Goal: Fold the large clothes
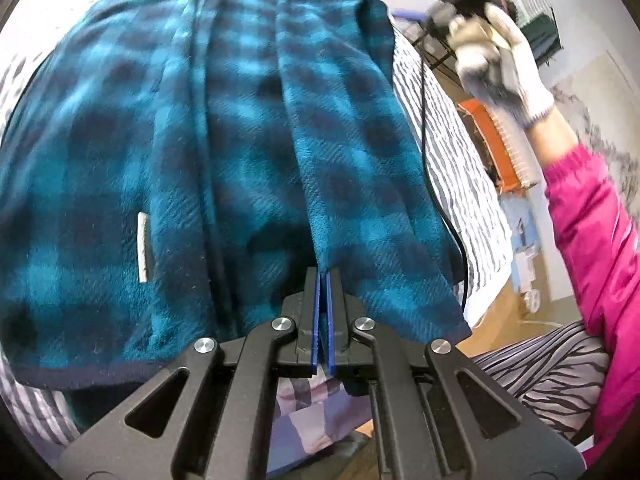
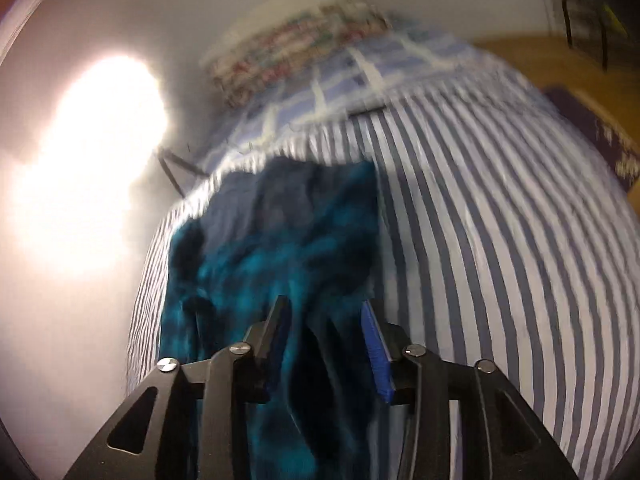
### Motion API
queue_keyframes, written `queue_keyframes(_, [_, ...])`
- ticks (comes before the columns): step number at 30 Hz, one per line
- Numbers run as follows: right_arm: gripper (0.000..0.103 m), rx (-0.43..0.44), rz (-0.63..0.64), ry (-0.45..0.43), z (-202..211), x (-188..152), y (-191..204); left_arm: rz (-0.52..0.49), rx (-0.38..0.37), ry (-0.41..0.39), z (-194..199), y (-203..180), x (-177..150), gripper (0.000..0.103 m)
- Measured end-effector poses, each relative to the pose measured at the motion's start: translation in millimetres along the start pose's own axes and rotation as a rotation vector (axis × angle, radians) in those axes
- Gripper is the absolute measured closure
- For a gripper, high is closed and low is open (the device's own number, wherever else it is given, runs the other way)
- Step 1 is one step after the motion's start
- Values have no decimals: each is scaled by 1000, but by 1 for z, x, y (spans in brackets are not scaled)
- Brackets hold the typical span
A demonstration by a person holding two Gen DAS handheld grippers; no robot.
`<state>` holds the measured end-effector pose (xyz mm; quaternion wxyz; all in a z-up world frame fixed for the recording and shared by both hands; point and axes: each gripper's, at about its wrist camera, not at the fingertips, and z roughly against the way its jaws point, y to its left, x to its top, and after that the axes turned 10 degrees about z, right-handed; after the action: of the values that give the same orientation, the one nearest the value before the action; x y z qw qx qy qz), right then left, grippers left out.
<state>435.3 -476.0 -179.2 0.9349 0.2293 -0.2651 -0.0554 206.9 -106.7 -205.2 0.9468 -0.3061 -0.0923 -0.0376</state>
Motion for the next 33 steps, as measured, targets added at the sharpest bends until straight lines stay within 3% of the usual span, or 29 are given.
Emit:
queue_keyframes(1, [42, 10, 2, 15, -1, -4, -2, 4, -5, -2, -2, 1, 3, 103])
queue_keyframes(3, [43, -7, 27, 42, -5, -11, -1, -2, -18, -9, 0, -4, 7, 103])
queue_keyframes(5, [61, 4, 47, 54, -11, -16, 0, -12, -21, -19, 1, -7, 8, 103])
queue_keyframes(6, [83, 9, 50, 63, -14, -17, 2, -21, -15, -20, 1, -8, 7, 103])
queue_keyframes(7, [96, -10, 56, 61, -16, -18, 4, -31, -7, -20, 0, -9, 6, 103])
queue_keyframes(9, [98, -83, 91, 31, -13, -13, 7, -51, 12, -12, -5, -11, 4, 103])
queue_keyframes(14, [99, -173, -40, 24, -18, -10, -31, -68, 52, 20, -17, -8, -1, 103])
queue_keyframes(16, [97, -178, -12, 48, -30, -15, -33, -72, 56, 25, -18, -8, -3, 103])
queue_keyframes(18, [90, -152, -7, 62, -29, -13, -29, -57, 41, 19, -15, -7, 0, 103])
queue_keyframes(20, [76, -111, -4, 15, -11, -9, -21, -28, 12, 15, -11, -5, 3, 103])
queue_keyframes(25, [71, -43, 51, -65, 47, -8, 9, 24, -44, -10, 7, 0, 7, 102])
queue_keyframes(27, [70, -9, 62, -83, 73, -15, 21, 33, -68, -11, 12, 0, 7, 87])
queue_keyframes(28, [70, 8, 69, -85, 83, -17, 27, 37, -84, 0, 12, 0, 6, 72])
queue_keyframes(29, [70, 28, 83, -90, 98, -23, 36, 44, -99, 11, 11, -2, 5, 65])
queue_keyframes(33, [68, 87, 142, -106, 152, -65, 68, 14, -92, 18, 10, -12, 2, 65])
